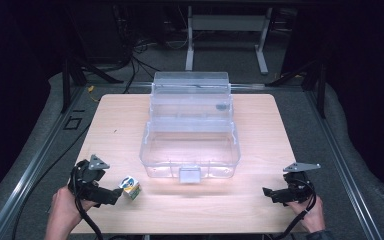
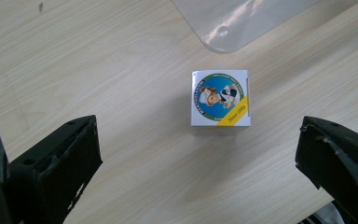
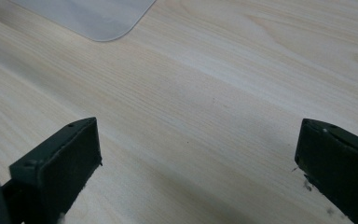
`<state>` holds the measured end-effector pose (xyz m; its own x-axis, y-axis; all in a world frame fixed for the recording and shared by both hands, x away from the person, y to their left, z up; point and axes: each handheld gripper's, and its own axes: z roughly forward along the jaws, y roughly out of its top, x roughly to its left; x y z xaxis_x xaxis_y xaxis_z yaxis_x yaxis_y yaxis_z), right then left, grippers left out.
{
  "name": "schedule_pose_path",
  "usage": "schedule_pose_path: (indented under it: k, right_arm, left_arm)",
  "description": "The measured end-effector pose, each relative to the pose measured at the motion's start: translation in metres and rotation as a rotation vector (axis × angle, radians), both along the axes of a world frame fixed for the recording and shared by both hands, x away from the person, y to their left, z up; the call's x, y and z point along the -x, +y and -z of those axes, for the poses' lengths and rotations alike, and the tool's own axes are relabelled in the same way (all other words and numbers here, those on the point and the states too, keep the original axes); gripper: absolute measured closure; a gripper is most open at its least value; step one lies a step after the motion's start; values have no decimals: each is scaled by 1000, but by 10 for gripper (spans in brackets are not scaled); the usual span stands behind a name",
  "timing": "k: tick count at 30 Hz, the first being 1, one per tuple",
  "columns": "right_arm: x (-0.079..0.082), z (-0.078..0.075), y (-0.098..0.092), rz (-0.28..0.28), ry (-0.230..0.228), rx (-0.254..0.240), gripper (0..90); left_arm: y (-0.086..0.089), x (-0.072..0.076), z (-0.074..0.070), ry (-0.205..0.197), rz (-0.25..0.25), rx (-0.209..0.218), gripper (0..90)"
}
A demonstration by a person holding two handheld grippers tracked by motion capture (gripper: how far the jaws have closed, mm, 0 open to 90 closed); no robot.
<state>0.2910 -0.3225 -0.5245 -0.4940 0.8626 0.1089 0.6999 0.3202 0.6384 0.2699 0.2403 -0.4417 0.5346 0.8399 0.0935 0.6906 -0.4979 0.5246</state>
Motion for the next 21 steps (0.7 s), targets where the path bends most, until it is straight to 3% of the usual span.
schedule_pose_path:
  k: [4,5,6,8,21]
  right_arm:
    - [0,1,1,5,-7,3,0]
    - [0,1,1,4,-9,1,0]
    - [0,1,1,4,-9,1,0]
    - [1,0,0,1,2,5,0]
    - [-1,2,0,0,10,3,2]
  left_arm:
    - [-9,-5,2,40,32,-31,0]
    - [-15,-10,7,92,60,-56,0]
    - [-15,-10,7,92,60,-56,1]
    - [-21,-16,15,148,84,-89,1]
    - [-40,-39,33,214,129,-101,2]
